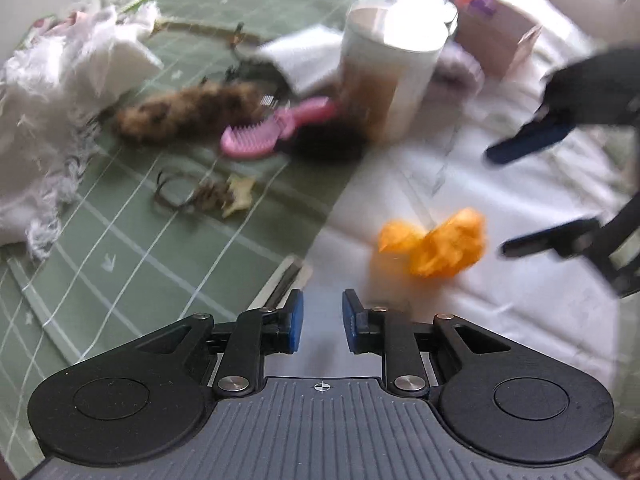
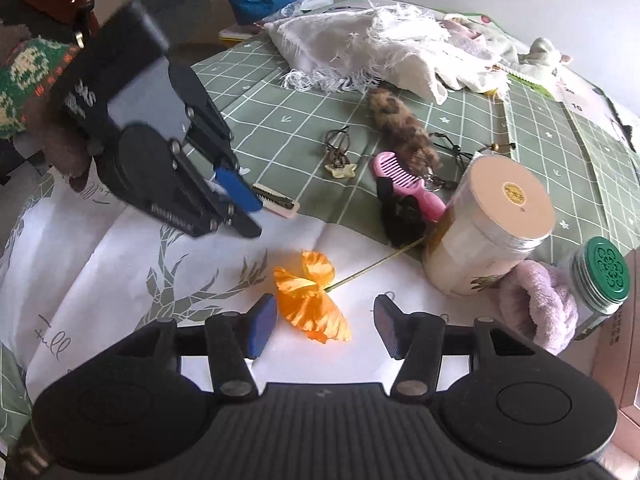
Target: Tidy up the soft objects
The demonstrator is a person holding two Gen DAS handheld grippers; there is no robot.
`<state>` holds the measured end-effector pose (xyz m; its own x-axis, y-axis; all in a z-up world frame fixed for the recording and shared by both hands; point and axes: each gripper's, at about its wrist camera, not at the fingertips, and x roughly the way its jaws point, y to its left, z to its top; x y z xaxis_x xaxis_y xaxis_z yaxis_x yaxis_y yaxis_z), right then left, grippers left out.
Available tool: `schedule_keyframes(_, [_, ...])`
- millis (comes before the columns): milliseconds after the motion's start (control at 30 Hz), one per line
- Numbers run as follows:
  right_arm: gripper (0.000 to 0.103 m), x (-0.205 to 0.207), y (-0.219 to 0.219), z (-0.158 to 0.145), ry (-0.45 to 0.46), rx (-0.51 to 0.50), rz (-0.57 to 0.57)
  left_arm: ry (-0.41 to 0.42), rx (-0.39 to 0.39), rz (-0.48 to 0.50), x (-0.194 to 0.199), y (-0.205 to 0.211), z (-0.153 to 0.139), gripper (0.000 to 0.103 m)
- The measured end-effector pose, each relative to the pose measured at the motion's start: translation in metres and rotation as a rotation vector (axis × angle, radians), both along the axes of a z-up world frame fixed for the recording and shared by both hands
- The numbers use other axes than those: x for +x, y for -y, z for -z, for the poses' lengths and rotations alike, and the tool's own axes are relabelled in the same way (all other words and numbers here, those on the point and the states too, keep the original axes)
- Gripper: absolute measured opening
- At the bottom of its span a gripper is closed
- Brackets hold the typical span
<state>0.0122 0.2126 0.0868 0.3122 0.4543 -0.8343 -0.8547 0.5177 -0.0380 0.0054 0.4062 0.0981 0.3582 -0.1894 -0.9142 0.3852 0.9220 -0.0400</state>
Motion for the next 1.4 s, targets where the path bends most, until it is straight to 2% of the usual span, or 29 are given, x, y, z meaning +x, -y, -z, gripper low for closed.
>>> schedule_keyframes(67, [0.054,0.001,0.003,-0.002,0.004,0.004,0.005,0.046,0.006,0.01,0.001,0.002,-0.008,0.026])
schedule_keyframes(133, [0.054,0.002,0.006,-0.003,0.007,0.009,0.009,0.07,0.087,0.006,0.005,0.005,-0.005,0.025])
schedule_keyframes(200, [0.054,0.003,0.008,-0.004,0.006,0.011,0.014,0.054,0.186,0.044,0.006,0.012,0.003,0.025])
schedule_keyframes(267, [0.054,0.003,0.01,-0.003,0.003,0.009,0.015,0.017,0.212,0.073,0.008,0.017,0.014,0.027])
schedule_keyframes(333, [0.054,0.003,0.013,-0.003,0.003,0.009,0.012,0.02,0.228,0.068,0.012,0.019,0.019,0.03])
schedule_keyframes(533, [0.054,0.003,0.018,-0.004,0.0,0.018,0.019,0.006,0.148,-0.068,0.035,0.011,0.031,0.03])
schedule_keyframes(633, [0.054,0.001,0.021,-0.006,0.061,0.043,0.04,-0.004,0.134,-0.107,0.036,0.011,0.032,0.03])
schedule_keyframes(700, [0.056,0.002,0.019,-0.007,0.059,0.053,0.045,-0.025,0.102,-0.167,0.033,0.007,0.031,0.029])
schedule_keyframes(800, [0.056,0.008,0.013,-0.008,-0.025,0.082,0.067,-0.058,0.061,-0.251,0.026,0.002,0.03,0.026])
schedule_keyframes(900, [0.056,0.015,0.002,-0.002,-0.107,0.094,0.094,-0.042,0.032,-0.33,0.014,0.001,0.031,0.025])
schedule_keyframes(1067, [0.056,0.032,-0.017,0.018,-0.167,0.079,0.214,-0.045,0.015,-0.361,0.0,-0.008,0.025,0.024])
schedule_keyframes(1167, [0.056,0.043,-0.023,0.031,-0.242,0.098,0.264,-0.053,-0.015,-0.477,-0.006,-0.032,0.02,0.024])
schedule_keyframes(1233, [0.056,0.045,-0.026,0.041,-0.305,0.105,0.264,-0.058,-0.07,-0.588,-0.007,-0.053,0.016,0.024])
schedule_keyframes(1267, [0.053,0.043,-0.027,0.043,-0.314,0.11,0.258,-0.061,-0.105,-0.642,-0.009,-0.063,0.013,0.024])
schedule_keyframes(1300, [0.041,0.039,-0.029,0.043,-0.294,0.116,0.238,-0.067,-0.14,-0.697,-0.011,-0.073,0.011,0.024])
schedule_keyframes(1333, [0.032,0.033,-0.034,0.04,-0.25,0.113,0.191,-0.08,-0.164,-0.745,-0.013,-0.081,0.009,0.024])
schedule_keyframes(1367, [0.018,0.025,-0.039,0.037,-0.197,0.096,0.133,-0.1,-0.177,-0.786,-0.013,-0.089,0.01,0.024])
schedule_keyframes(1400, [0.013,0.017,-0.045,0.033,-0.148,0.085,0.077,-0.119,-0.183,-0.828,-0.014,-0.094,0.011,0.024])
